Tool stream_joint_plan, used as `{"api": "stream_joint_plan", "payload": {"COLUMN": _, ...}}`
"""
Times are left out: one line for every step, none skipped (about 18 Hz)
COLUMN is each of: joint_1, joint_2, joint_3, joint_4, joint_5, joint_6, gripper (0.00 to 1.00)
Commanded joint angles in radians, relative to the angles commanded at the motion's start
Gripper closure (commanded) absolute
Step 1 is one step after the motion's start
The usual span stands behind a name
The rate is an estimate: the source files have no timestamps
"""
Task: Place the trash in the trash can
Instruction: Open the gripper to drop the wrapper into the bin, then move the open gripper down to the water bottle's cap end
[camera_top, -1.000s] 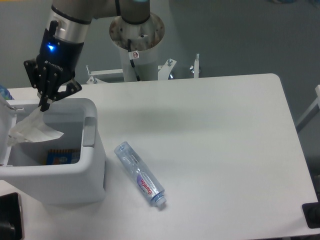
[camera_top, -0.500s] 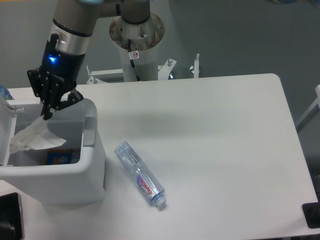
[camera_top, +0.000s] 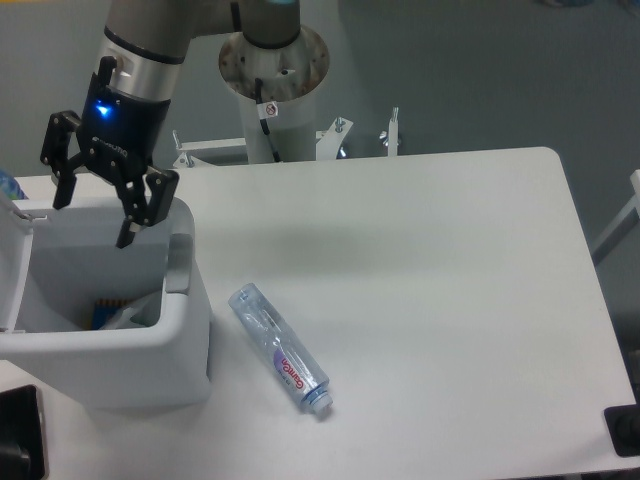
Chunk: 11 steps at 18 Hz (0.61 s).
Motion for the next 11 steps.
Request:
{"api": "stream_joint_plan", "payload": {"joint_1": 0.025, "joint_2": -0.006, "joint_3": 0.005, "joint_4": 0.0, "joint_5": 0.0, "joint_6": -0.052, "gripper": 0.0}}
{"api": "stream_joint_plan", "payload": {"joint_1": 0.058, "joint_2": -0.011, "joint_3": 0.005, "joint_4": 0.0, "joint_5": 0.002, "joint_6": -0.083, "gripper": 0.0}}
{"api": "stream_joint_plan", "payload": {"joint_1": 0.104, "joint_2": -0.015, "joint_3": 0.006, "joint_4": 0.0, "joint_5": -0.002, "joint_6": -0.102, "gripper": 0.0}}
{"api": "stream_joint_plan", "payload": {"joint_1": 0.141, "joint_2": -0.021, "joint_3": 0.008, "joint_4": 0.002, "joint_5": -0.003, "joint_6": -0.123, "gripper": 0.0}}
{"api": "stream_joint_plan", "payload": {"joint_1": 0.176, "joint_2": -0.037, "joint_3": 0.008, "joint_4": 0.0, "joint_5": -0.003, "joint_6": -0.149, "gripper": 0.0}}
{"api": "stream_joint_plan", "payload": {"joint_1": 0.209, "joint_2": -0.049, "joint_3": 0.008, "joint_4": 0.0, "joint_5": -0.003, "joint_6": -0.171, "gripper": 0.0}}
{"api": "stream_joint_plan", "payload": {"joint_1": 0.232, "joint_2": -0.063, "joint_3": 0.012, "joint_4": 0.0, "joint_5": -0.003, "joint_6": -0.185, "gripper": 0.0}}
{"api": "stream_joint_plan", "payload": {"joint_1": 0.25, "joint_2": -0.078, "joint_3": 0.015, "joint_4": 0.0, "joint_5": -0.002, "joint_6": -0.194, "gripper": 0.0}}
{"api": "stream_joint_plan", "payload": {"joint_1": 0.266, "joint_2": -0.093, "joint_3": 0.017, "joint_4": -0.002, "joint_5": 0.0, "joint_6": -0.195, "gripper": 0.0}}
{"api": "stream_joint_plan", "payload": {"joint_1": 0.272, "joint_2": -0.112, "joint_3": 0.018, "joint_4": -0.002, "joint_5": 0.002, "joint_6": -0.199, "gripper": 0.0}}
{"api": "stream_joint_plan", "payload": {"joint_1": 0.281, "joint_2": -0.129, "joint_3": 0.018, "joint_4": -0.002, "joint_5": 0.003, "joint_6": -0.211, "gripper": 0.0}}
